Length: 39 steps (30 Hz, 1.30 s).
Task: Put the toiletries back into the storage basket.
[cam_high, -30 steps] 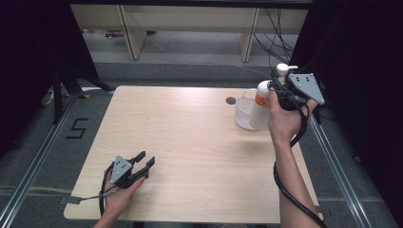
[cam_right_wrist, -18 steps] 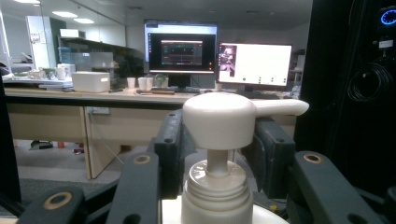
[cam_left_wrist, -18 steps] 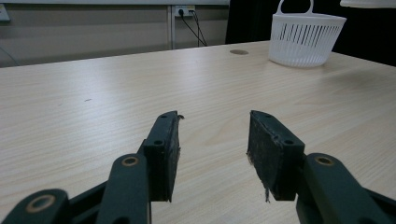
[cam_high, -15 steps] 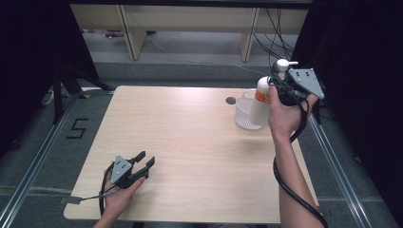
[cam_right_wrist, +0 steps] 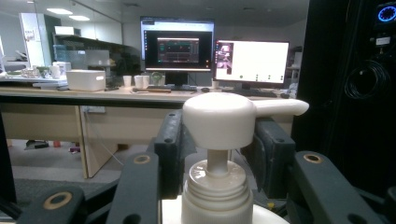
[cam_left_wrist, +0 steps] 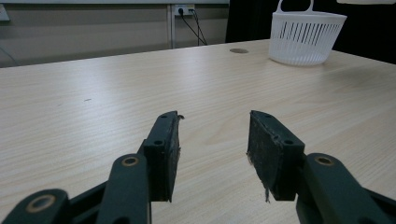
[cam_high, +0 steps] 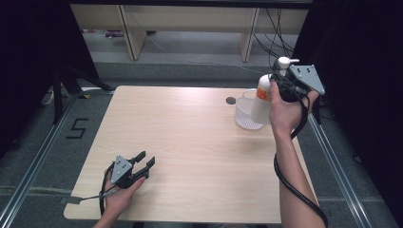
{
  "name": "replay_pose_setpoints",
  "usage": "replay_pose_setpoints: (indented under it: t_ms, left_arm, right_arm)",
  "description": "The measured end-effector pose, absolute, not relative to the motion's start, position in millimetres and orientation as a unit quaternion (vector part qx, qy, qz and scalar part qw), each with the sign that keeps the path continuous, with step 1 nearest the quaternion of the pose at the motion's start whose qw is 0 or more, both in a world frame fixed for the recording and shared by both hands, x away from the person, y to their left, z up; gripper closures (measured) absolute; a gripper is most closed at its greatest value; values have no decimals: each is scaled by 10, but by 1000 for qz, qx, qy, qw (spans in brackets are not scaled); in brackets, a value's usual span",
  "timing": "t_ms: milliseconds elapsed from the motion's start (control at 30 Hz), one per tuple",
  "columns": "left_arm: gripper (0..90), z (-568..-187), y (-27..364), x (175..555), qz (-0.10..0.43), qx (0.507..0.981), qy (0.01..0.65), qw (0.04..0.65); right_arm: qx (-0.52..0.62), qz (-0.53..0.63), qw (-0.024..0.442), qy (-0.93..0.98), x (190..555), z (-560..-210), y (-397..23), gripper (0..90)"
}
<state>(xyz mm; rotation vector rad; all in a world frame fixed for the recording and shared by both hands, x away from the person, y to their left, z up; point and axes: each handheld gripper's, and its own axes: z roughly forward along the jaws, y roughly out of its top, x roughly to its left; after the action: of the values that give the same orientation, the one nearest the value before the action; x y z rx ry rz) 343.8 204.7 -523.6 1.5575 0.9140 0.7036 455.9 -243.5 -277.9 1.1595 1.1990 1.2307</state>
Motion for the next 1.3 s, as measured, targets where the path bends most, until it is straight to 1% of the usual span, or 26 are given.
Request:
replay_pose_setpoints:
  t_ms: [233,467,667,933,1000,1067,1300]
  left_arm:
    - [527,-5237,2049,3439,299,661,389,568]
    - [527,-5229,2054,3424,298,663,394,562]
    - [528,-5237,2048,3439,299,662,388,568]
    - [528,-5237,2050,3441,298,662,388,567]
    - [528,-5228,2054,3424,298,665,394,560]
    - [528,-5232,2053,3431,299,664,391,563]
    - [528,-5237,2050,3440,298,662,388,568]
  right_arm:
    - [478,508,513,499,4625,-2755,-2421,602]
    - [483,512,504,500,4689,-2744,-2389,602]
    - [480,507,511,502,4749,-2743,-2374,602]
    - [481,505,508,505,4818,-2738,-2359,602]
    - [481,505,511,503,4841,-2736,-2368,601]
    - [486,506,505,502,4850,-2739,-2365,602]
    - [485,508,507,500,4878,-2747,-2381,602]
